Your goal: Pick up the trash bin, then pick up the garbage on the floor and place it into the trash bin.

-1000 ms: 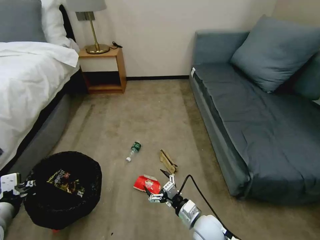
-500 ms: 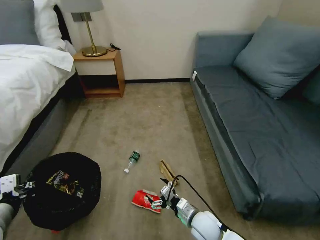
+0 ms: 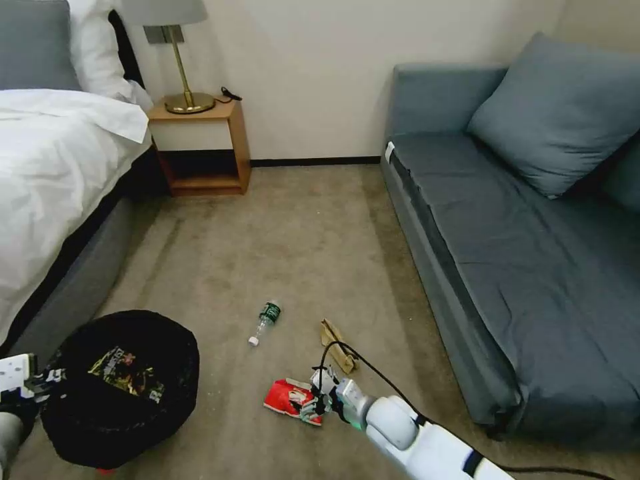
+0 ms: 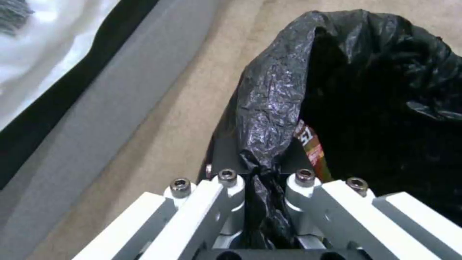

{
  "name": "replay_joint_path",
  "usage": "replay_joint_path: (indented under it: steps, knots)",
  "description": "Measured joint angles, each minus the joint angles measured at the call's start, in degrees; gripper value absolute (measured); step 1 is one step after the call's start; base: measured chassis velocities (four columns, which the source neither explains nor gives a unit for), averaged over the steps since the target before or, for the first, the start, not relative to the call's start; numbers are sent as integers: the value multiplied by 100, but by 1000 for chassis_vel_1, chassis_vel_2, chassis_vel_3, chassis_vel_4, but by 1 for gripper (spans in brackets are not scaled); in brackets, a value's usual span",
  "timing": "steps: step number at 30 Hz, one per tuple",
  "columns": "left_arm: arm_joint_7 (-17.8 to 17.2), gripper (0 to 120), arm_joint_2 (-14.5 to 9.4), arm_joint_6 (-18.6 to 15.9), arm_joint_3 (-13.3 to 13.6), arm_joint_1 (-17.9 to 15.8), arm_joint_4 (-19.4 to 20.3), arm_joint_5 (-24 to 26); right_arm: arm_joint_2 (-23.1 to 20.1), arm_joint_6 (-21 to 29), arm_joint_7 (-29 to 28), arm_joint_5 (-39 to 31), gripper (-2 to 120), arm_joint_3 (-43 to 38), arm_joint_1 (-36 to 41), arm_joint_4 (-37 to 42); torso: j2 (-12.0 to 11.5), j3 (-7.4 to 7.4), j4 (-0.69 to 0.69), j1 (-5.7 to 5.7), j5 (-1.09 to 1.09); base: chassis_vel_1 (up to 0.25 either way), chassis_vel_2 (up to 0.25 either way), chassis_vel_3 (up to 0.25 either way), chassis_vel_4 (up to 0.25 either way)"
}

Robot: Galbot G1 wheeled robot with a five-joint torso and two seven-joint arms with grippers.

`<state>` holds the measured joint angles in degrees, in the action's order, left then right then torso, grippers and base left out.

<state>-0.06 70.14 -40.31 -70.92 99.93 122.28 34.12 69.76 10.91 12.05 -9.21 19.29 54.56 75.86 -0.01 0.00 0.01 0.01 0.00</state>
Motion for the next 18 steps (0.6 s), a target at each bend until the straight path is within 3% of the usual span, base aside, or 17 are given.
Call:
replay_joint_path:
  steps: [9, 10, 12, 15, 18]
  knots:
    - [2, 6, 26, 5, -2, 2, 27, -6, 309, -166, 144, 9, 79, 89, -372, -773, 0, 0, -1, 0, 0, 0, 0, 0, 0]
    - [3, 6, 29, 6, 7, -12, 26, -8, 320, -165, 186, 5, 71, 130, -397, -821, 0, 0, -1, 0, 0, 0, 0, 0, 0]
    - [3, 6, 30, 6, 19, -19, 29, -9, 316, -166, 200, 10, 67, 146, -404, -829, 0, 0, -1, 0, 0, 0, 0, 0, 0]
    - [3, 6, 33, 6, 52, -42, 70, -9, 316, -166, 227, 40, 50, 165, -420, -882, 0, 0, -1, 0, 0, 0, 0, 0, 0]
    - [3, 6, 29, 3, 60, -53, 74, -10, 331, -177, 243, 77, 42, 151, -424, -915, 0, 0, -1, -1, 0, 0, 0, 0, 0]
